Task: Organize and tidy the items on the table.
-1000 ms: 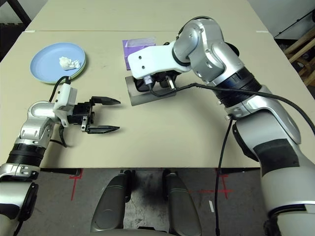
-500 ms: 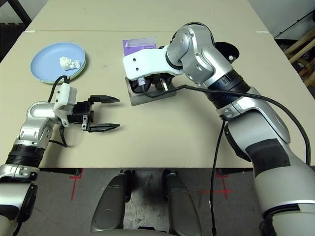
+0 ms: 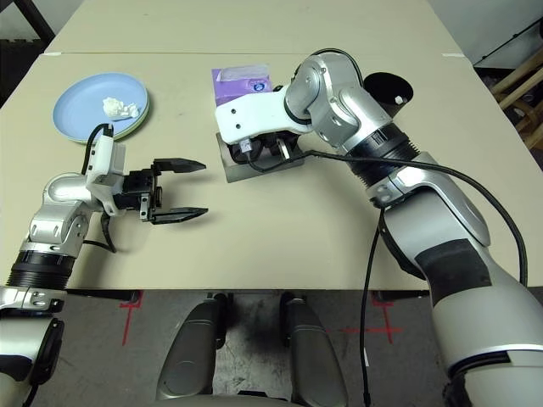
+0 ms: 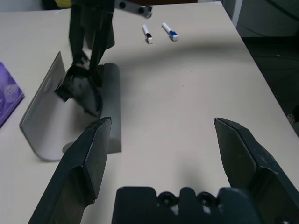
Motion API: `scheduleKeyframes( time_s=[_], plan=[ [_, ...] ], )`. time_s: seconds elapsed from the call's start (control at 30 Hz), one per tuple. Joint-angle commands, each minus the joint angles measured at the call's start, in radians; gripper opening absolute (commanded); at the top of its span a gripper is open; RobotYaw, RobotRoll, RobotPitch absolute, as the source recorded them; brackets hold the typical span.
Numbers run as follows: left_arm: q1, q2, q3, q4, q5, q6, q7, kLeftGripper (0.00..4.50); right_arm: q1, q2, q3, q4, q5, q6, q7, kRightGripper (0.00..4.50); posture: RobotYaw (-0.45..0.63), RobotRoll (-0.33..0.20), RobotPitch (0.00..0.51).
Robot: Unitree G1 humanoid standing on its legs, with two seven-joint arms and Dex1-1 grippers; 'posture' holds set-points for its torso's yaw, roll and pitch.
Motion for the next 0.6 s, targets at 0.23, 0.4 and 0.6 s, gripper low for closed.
scheduleKeyframes(
  time_s=[0.23,0.4,0.6],
  plan=[
    [0.034,0.015,0.005,-0.042,-0.01,0.018,0.006,4.5,-0.012,0.029,0.009,0.06,-0.025,-0.037,-0.022,0.32,0.26,0.0,0.236],
    [0.037,0.019,0.002,-0.043,-0.009,0.017,0.004,4.5,-0.008,0.035,0.01,0.066,-0.028,-0.042,-0.017,0.31,0.26,0.0,0.237],
    [0.039,0.019,0.001,-0.043,-0.007,0.016,0.004,4.5,-0.013,0.044,0.01,0.083,-0.026,-0.048,-0.007,0.31,0.26,0.0,0.234]
  ],
)
